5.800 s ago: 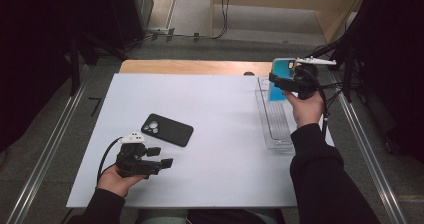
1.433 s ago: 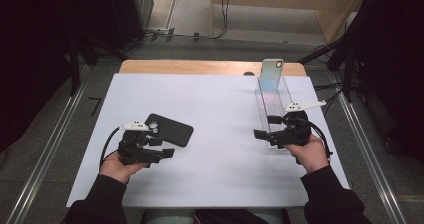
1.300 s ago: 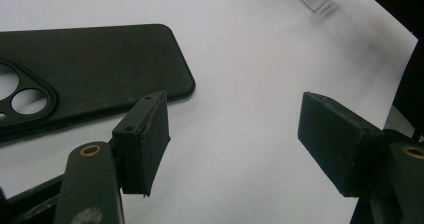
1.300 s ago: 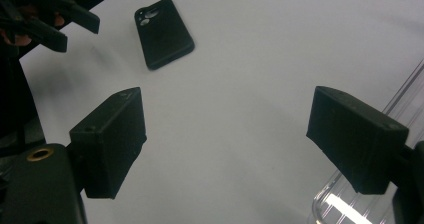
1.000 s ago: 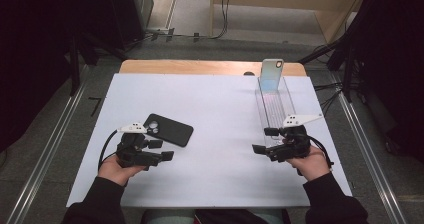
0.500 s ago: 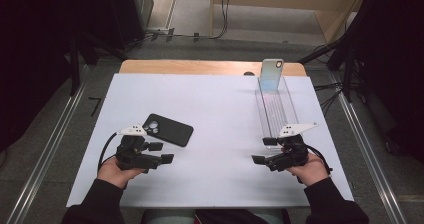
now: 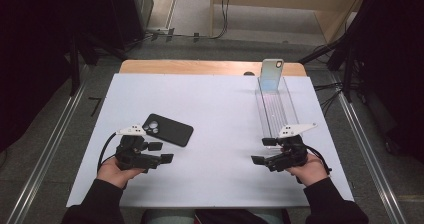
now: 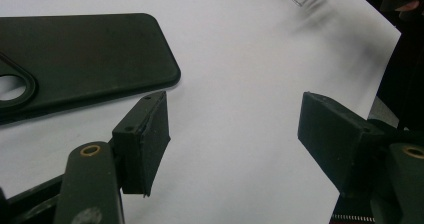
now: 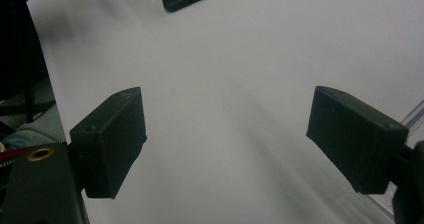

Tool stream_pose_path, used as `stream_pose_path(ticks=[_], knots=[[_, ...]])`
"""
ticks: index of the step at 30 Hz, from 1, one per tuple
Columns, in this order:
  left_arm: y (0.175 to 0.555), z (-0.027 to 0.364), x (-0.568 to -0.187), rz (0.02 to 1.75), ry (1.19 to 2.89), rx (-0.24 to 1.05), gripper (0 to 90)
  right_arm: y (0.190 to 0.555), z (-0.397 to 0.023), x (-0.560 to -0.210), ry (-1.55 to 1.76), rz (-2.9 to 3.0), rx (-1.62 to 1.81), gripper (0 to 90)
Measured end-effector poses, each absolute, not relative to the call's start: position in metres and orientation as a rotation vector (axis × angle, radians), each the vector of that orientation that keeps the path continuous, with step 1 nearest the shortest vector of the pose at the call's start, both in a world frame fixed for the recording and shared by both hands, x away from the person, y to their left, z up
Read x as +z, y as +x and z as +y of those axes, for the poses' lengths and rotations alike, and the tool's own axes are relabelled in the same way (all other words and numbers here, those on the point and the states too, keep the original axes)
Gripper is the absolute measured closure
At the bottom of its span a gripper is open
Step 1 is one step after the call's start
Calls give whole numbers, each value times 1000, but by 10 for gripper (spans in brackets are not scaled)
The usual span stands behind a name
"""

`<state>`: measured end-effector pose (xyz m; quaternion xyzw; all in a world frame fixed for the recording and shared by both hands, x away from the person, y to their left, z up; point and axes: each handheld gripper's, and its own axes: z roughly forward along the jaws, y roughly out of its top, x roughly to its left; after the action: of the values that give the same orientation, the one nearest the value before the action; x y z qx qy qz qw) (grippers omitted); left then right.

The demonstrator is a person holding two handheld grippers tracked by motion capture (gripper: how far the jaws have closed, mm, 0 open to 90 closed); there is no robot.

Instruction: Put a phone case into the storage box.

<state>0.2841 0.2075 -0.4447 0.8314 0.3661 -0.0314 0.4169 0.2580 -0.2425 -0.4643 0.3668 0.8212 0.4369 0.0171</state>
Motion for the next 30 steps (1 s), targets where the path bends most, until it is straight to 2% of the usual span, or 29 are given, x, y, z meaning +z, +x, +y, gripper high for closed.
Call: stream_pose_path(ticks=[30], knots=[[268, 224, -447, 1006, 2053, -48, 287, 284, -192, -449, 1035, 2652, 1349, 139]])
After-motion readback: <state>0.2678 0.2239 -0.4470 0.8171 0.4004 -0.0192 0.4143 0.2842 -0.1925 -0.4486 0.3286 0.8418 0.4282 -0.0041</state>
